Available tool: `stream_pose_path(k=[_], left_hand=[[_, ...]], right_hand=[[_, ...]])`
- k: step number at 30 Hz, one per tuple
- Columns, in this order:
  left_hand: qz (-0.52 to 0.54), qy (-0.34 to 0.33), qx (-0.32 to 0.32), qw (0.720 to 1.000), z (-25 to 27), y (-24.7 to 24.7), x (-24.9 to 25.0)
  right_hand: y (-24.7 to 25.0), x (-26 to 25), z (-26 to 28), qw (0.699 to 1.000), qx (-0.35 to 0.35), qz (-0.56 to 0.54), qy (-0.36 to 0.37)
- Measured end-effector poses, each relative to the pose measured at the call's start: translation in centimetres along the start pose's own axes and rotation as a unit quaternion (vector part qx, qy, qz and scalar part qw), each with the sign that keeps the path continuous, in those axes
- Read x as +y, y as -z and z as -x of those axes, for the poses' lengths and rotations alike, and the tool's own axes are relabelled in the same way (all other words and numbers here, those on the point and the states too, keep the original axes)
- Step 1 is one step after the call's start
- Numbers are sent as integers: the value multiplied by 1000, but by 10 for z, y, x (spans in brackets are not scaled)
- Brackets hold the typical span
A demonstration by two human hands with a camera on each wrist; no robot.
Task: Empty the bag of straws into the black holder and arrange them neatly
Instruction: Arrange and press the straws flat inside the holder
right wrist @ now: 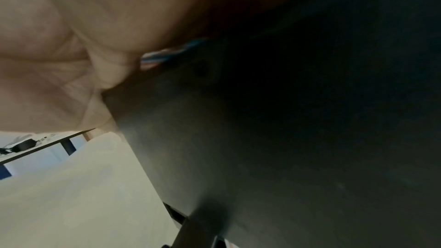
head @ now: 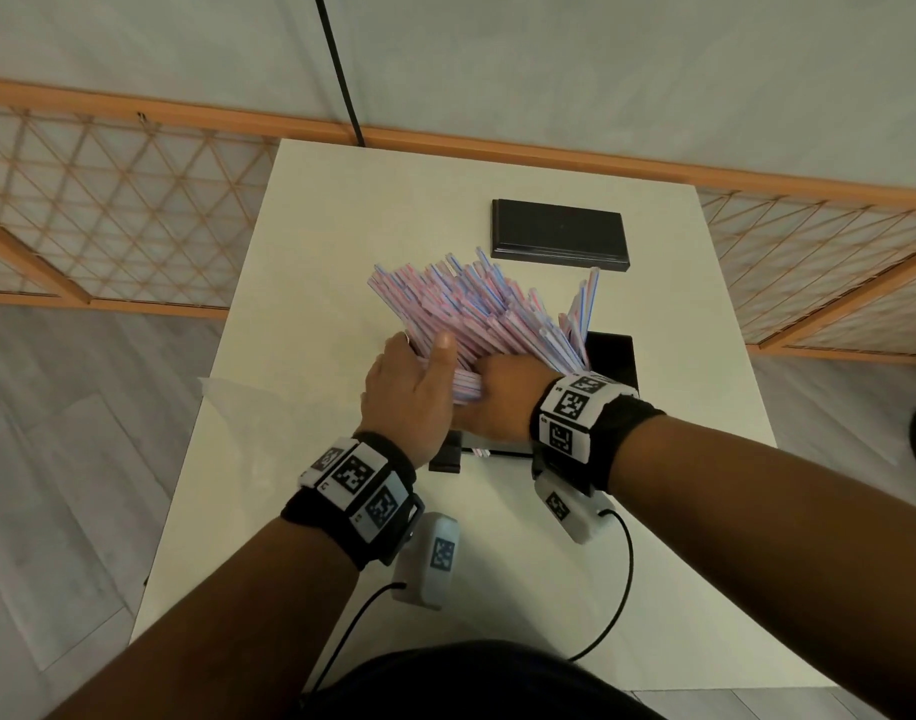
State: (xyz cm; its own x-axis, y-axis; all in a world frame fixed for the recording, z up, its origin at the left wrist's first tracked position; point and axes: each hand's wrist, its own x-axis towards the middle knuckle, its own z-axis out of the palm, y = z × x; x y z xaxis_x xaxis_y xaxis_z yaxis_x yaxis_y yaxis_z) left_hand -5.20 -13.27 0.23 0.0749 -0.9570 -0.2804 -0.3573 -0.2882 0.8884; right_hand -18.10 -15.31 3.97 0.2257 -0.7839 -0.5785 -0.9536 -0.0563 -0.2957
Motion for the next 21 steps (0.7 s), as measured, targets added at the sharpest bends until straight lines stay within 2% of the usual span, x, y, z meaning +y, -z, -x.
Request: stream_pose_path(k=[4,6,13,18,21], left_hand=[[10,37,-6,999,-2,3,-2],[20,57,2,998,-5,5,-3],[-22,30,30,999,-18,9,5],[-58,-8,106,993,-20,20,6],[-63,-9,96,993,-22,26,6]], right_hand=[[6,-1,18,995,32,54,83],[6,1,25,997,26,21,72],[4,4,21,997,-14,-52,63],[-5,1,5,992,11,-107,72],[-4,-1,5,991,11,-104,84]])
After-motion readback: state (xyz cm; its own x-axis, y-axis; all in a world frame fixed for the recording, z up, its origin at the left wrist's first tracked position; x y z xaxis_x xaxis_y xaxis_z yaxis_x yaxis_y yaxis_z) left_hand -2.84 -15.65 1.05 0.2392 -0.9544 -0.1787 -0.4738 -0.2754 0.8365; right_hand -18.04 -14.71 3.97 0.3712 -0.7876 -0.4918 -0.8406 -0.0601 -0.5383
